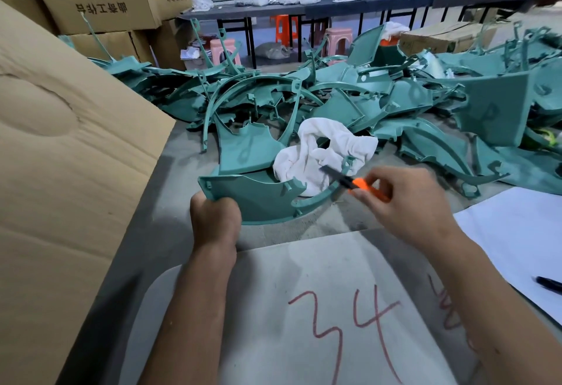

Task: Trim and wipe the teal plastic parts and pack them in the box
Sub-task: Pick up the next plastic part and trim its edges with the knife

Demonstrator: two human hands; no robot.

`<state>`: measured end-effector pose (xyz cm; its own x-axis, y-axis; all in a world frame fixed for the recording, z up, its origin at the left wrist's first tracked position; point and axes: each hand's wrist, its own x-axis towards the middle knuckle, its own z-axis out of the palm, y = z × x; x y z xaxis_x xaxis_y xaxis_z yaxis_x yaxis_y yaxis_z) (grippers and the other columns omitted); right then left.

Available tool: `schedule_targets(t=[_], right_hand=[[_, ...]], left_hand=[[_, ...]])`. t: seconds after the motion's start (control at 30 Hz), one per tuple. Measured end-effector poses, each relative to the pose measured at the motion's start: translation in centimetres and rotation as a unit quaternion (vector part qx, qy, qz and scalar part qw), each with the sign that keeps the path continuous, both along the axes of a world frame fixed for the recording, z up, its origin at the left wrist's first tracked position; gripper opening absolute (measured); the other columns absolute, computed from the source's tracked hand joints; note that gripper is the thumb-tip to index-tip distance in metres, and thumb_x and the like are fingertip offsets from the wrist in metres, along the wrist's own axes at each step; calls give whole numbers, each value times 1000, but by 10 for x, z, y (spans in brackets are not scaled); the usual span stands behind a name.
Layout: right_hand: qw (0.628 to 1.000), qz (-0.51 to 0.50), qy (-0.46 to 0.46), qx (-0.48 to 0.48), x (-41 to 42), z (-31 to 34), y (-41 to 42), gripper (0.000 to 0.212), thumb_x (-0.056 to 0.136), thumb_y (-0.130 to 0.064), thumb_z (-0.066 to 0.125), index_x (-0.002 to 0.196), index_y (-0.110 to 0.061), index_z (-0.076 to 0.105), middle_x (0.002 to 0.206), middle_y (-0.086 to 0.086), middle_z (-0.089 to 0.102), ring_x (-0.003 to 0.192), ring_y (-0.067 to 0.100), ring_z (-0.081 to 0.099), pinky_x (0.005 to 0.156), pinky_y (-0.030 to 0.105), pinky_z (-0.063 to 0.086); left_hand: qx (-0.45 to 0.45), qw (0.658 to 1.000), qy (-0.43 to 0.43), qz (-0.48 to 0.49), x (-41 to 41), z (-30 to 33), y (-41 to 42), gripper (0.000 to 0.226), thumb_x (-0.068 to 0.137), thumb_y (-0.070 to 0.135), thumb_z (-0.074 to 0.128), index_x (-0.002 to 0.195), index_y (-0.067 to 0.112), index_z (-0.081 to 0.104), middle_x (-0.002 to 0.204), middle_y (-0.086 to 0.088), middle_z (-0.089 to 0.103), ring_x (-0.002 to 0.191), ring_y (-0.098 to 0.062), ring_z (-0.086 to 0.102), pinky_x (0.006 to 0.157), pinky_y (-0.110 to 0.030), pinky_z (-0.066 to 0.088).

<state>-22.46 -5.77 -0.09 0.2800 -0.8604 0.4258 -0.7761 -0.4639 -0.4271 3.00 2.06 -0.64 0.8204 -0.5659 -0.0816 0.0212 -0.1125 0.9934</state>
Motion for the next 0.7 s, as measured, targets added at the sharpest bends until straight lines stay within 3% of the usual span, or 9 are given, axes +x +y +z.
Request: schedule_targets(t=[0.1,0.3,0.4,0.53,0.7], right_hand=[[994,86,58,19,16,-4,8,22,87,-49,77,81,-31,67,54,-12,47,56,5,45,52,29,27],[990,-115,59,61,-14,-10,-15,27,86,-46,79,76,-29,61,72,-8,60,72,26,58,53,28,31],[983,-172,48,38,-27,-9,-19,27,88,-44,77,76,-26,62,73,-3,61,69,27,58,55,29,35],[997,-79,-9,9,-17,-1,-11,29,88,-47,78,72,-29,61,57,-11,52,53,9,48,49,25,27],[993,82,62,63,2,-1,3,23,86,-47,77,78,-28,67,52,-8,48,52,8,46,50,29,29]], left_hand=[[0,1000,2,-7,2,0,-1,33,72,-20,43,73,12,51,76,-2,61,69,-18,54,59,-28,44],[-4,1000,5,-20,6,-1,2,35,70,-20,43,75,14,52,76,-3,59,70,-21,51,63,-30,45],[-15,1000,11,-22,10,-2,4,35,72,-19,41,77,13,54,75,-3,60,69,-21,51,60,-28,44],[-15,1000,-2,-19,17,-4,6,35,72,-19,40,76,13,53,74,-4,59,68,-20,51,57,-28,42],[-18,1000,-15,-21,20,-8,4,36,71,-19,42,73,15,52,70,-1,58,66,-18,52,51,-25,42]])
